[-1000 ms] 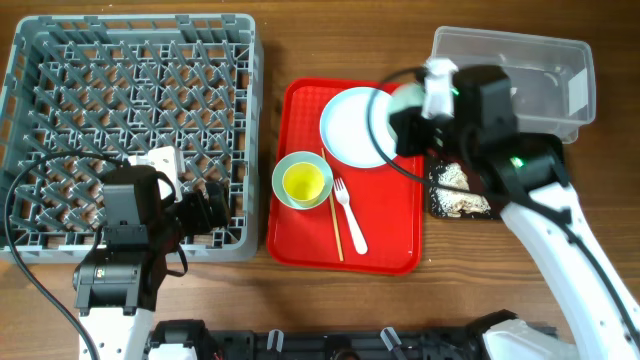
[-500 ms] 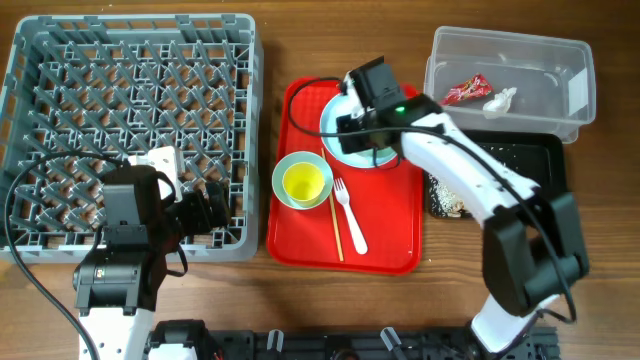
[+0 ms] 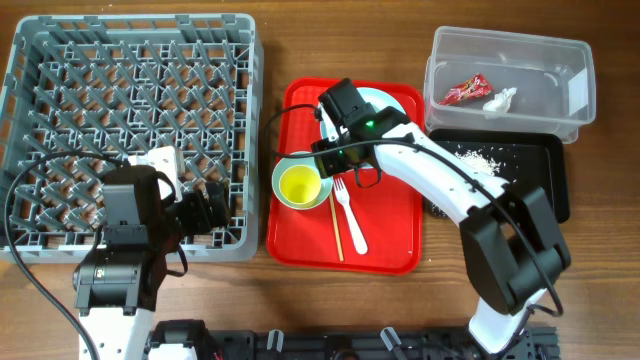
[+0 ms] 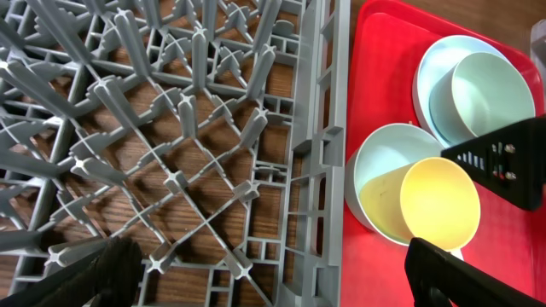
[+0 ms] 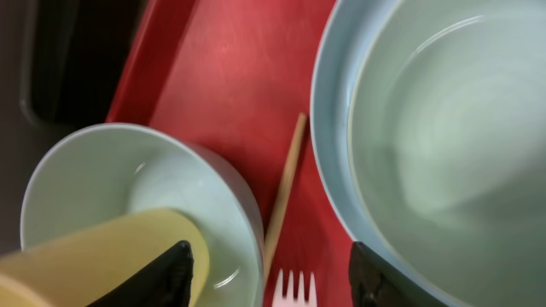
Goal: Sort waste into correct bins and load items into the dishwasher rack
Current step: 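Place the empty green bowl onto the white plate with the right gripper, then grasp the yellow cup from the light-blue bowl with the right gripper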
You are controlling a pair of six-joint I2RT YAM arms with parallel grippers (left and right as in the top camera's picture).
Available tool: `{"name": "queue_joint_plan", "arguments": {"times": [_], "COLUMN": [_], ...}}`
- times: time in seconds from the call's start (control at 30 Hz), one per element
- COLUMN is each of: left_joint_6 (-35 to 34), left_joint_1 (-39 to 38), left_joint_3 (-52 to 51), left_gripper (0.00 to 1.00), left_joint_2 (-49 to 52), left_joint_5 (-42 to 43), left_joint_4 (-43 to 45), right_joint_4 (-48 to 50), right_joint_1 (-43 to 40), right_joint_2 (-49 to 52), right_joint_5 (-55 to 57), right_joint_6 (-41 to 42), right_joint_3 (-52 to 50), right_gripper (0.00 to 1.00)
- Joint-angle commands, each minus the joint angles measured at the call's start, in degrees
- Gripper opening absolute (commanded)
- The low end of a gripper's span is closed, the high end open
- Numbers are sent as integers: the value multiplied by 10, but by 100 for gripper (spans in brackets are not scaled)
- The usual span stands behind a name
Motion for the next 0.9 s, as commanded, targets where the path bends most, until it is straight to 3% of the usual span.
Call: {"name": "queue_joint_plan", "arguments": {"times": [0.0, 0.17, 0.3, 0.73, 0.77, 0.87], "left_joint_6": [-5, -5, -5, -5, -5, -5], "left_joint_1": [2, 2, 2, 2, 2, 2], "left_joint_3": [10, 10, 10, 10, 10, 10], "left_gripper": [100, 100, 100, 100, 100, 100], "left_joint_2": [0, 0, 0, 0, 0, 0], "left_joint_5": [7, 7, 7, 7, 7, 7], "left_joint_4": [0, 0, 0, 0, 0, 0], "right_joint_4": [-10, -34, -71, -56, -53, -42], "right_joint_1": [-3, -2, 1, 42, 42, 42], "right_joint_2": [-83, -149, -138, -12, -11, -11], "right_joint_5": [0, -29, -55, -55, -55, -55], "right_joint_6": [3, 30, 72, 138, 138, 145], "right_joint_3": [36, 43, 25, -7, -7, -7], "right_gripper": [63, 62, 41, 39, 28, 11]}}
